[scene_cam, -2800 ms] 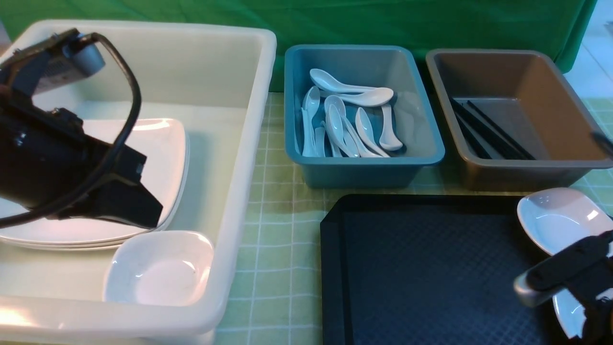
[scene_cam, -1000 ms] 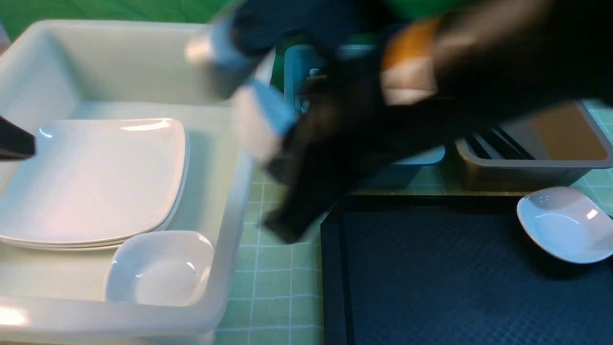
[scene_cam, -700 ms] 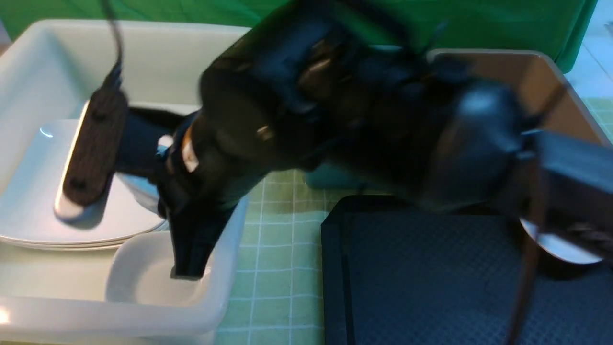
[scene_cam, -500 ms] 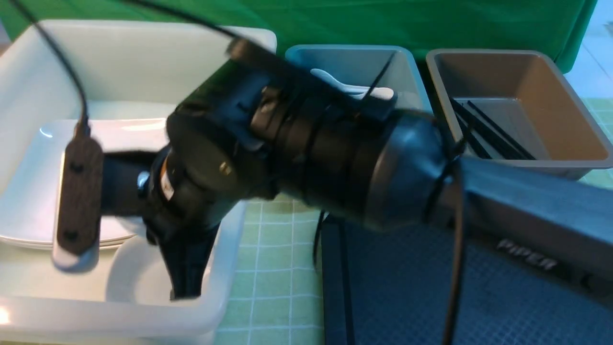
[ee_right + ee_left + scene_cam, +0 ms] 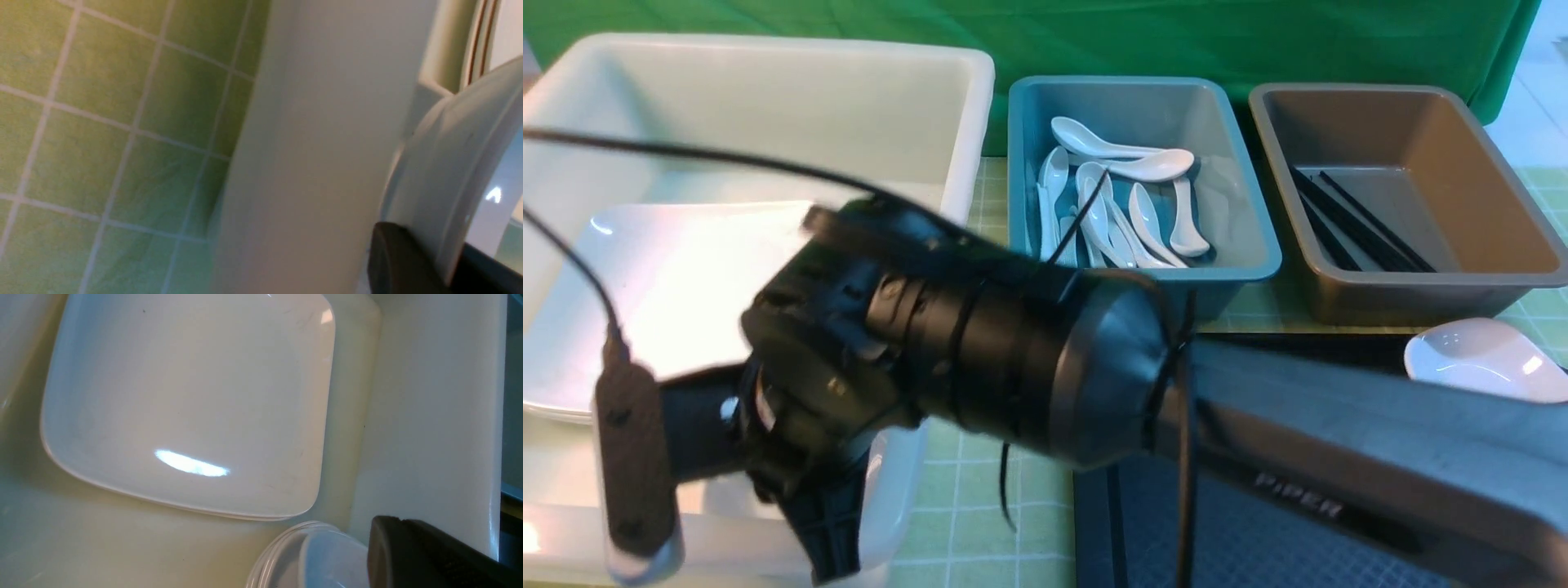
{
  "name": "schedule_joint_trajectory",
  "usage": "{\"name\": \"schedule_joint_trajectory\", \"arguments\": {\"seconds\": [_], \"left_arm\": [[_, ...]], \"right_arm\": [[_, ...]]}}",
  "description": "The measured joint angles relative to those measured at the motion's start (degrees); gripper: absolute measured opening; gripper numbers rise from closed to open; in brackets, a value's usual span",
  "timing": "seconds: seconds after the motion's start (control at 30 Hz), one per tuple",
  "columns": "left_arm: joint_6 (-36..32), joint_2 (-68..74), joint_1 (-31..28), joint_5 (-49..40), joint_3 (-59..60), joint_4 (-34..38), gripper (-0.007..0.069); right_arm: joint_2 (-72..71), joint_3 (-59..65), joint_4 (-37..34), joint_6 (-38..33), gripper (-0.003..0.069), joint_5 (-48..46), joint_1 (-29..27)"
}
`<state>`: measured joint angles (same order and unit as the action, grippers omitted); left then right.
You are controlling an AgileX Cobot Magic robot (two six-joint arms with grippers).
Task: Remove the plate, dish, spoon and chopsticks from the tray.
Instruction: Use the right arm to put the small plate into the large storage box on the left
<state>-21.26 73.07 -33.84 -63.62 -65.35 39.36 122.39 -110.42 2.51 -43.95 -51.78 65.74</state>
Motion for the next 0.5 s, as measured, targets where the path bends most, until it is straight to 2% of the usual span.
{"name": "schedule_joint_trajectory", "arguments": {"seconds": [0.1,0.3,0.37,0.5], "left_arm": [[0.00,0.00,0.00,0.00,-0.01,-0.28,-0.0005],[0.00,0.00,0.00,0.00,-0.01,-0.28,-0.0005],[0.00,0.00,0.00,0.00,-0.01,-0.28,-0.0005],[0.00,0.00,0.00,0.00,-0.07,-0.32,-0.0005]], "right_arm": [[0.48,0.00,0.00,-0.36,0.0076,-0.27,0.11],[0.21,-0.19,1.13,-0.41,0.0267,-0.94,0.11],[-0.41,-0.19,1.23,-0.41,0.0309,-1.65,0.11],[-2.35,-0.44,1.14,-0.41,0.0338,-5.52,0.18]]}}
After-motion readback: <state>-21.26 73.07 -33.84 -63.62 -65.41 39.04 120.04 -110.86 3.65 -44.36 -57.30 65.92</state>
